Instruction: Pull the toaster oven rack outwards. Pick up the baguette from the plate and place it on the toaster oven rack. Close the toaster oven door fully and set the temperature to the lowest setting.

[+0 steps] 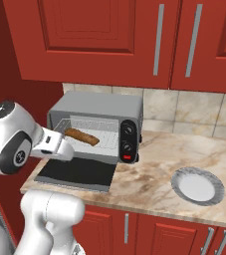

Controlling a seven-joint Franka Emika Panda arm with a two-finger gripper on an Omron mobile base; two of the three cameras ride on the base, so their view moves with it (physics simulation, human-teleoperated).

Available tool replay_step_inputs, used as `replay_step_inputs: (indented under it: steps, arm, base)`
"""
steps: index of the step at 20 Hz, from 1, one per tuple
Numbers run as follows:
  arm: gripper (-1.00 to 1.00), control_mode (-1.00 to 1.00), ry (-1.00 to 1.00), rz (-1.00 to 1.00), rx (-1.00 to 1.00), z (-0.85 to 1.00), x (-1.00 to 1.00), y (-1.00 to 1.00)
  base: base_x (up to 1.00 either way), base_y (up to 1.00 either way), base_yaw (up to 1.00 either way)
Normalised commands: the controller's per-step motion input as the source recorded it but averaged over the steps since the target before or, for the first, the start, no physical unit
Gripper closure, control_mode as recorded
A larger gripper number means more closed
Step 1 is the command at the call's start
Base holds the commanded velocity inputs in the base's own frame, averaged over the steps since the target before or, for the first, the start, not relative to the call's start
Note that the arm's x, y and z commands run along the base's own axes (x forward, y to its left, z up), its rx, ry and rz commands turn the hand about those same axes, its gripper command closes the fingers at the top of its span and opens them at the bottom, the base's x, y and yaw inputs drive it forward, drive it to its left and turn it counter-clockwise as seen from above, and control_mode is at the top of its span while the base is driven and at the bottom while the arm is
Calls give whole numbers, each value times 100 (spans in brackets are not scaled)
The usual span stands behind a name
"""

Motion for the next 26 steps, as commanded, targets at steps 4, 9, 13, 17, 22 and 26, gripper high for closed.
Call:
replay_step_inputs:
  steps: [4,9,13,17,22,26]
  arm:
    - [-100,-100,6,6,3,-10,-23,-37]
    - [-100,-100,3,6,5,-7,-18,-36]
    - [-100,-100,0,9,3,-5,-18,-40]
    - [-100,-100,0,9,7,-6,-15,-50]
    - [-100,-100,0,6,9,-14,-3,-33]
    - [-100,-100,0,0,12,-25,1,-9]
  base:
    - [0,0,0]
    - [0,0,0]
    - [0,0,0]
    - [0,0,0]
    - [0,0,0]
    - [0,0,0]
